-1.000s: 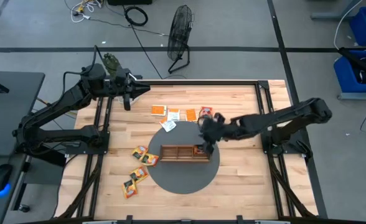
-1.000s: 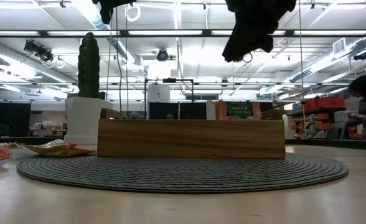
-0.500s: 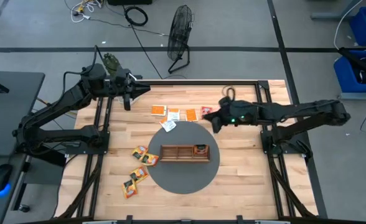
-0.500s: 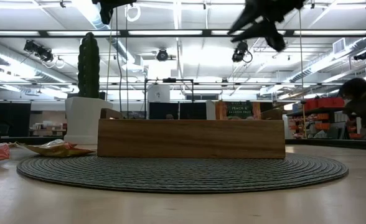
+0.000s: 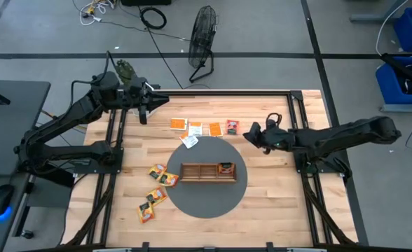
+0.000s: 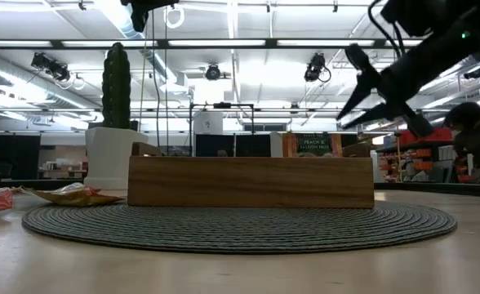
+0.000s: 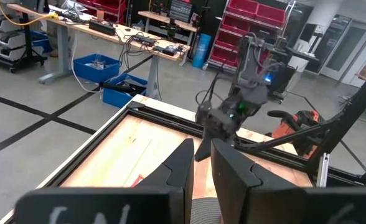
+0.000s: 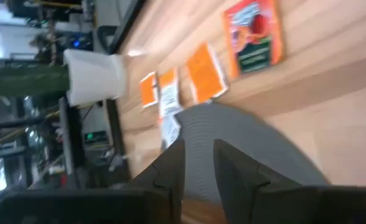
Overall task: Pick & Place Tea
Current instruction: Put the red tea bag into the right section of the wooden organizer
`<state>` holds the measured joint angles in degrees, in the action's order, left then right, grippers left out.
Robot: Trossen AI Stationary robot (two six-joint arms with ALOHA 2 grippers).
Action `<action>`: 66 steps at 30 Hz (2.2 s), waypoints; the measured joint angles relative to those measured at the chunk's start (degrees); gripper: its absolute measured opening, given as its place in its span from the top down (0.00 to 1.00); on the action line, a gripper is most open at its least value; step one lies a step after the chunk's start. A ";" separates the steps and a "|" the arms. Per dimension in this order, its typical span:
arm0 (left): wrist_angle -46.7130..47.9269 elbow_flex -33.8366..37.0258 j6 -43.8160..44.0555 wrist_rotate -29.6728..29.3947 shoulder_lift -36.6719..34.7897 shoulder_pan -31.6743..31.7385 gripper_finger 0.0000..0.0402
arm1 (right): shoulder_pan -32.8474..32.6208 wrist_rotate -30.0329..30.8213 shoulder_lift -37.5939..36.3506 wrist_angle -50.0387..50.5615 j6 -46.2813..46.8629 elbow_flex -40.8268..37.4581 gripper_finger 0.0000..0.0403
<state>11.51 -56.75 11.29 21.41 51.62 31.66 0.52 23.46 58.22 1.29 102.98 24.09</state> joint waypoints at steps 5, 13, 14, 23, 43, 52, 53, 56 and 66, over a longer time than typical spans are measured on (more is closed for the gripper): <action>0.00 0.00 0.05 -0.42 0.02 -0.02 0.86 | 1.68 -1.89 4.54 -0.09 6.12 -0.71 0.77; -0.02 0.00 0.07 -1.29 0.02 0.00 0.86 | 7.33 -9.39 13.81 -4.69 2.70 -0.73 0.75; -0.02 0.00 0.07 -1.29 0.02 0.00 0.86 | 7.89 -9.78 14.92 -5.64 2.40 -0.73 0.73; -0.02 0.00 0.02 -1.32 0.04 -0.02 0.86 | 12.90 -9.53 22.31 -12.24 3.76 -0.71 0.51; 0.02 0.00 -0.01 -1.32 0.07 -0.02 0.86 | 18.84 -13.37 32.90 -17.38 4.14 4.48 0.53; 0.31 -0.01 -0.07 -1.36 0.07 0.00 0.86 | 21.68 -12.92 32.92 -15.00 -1.65 4.51 0.75; 0.48 0.00 -0.03 -1.37 0.07 -0.01 0.86 | 21.92 -12.88 32.94 -14.85 -2.68 4.49 0.80; 0.55 -0.01 0.02 -1.38 0.07 -0.02 0.86 | 22.56 -12.10 33.03 -14.39 -4.88 4.42 0.94; 0.87 -0.02 0.04 -1.40 0.07 -0.02 0.86 | 24.16 -14.35 32.96 -15.99 -13.39 4.35 0.99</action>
<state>12.38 -56.77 11.33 20.01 51.68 31.64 24.69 9.11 91.18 -14.70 89.59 28.44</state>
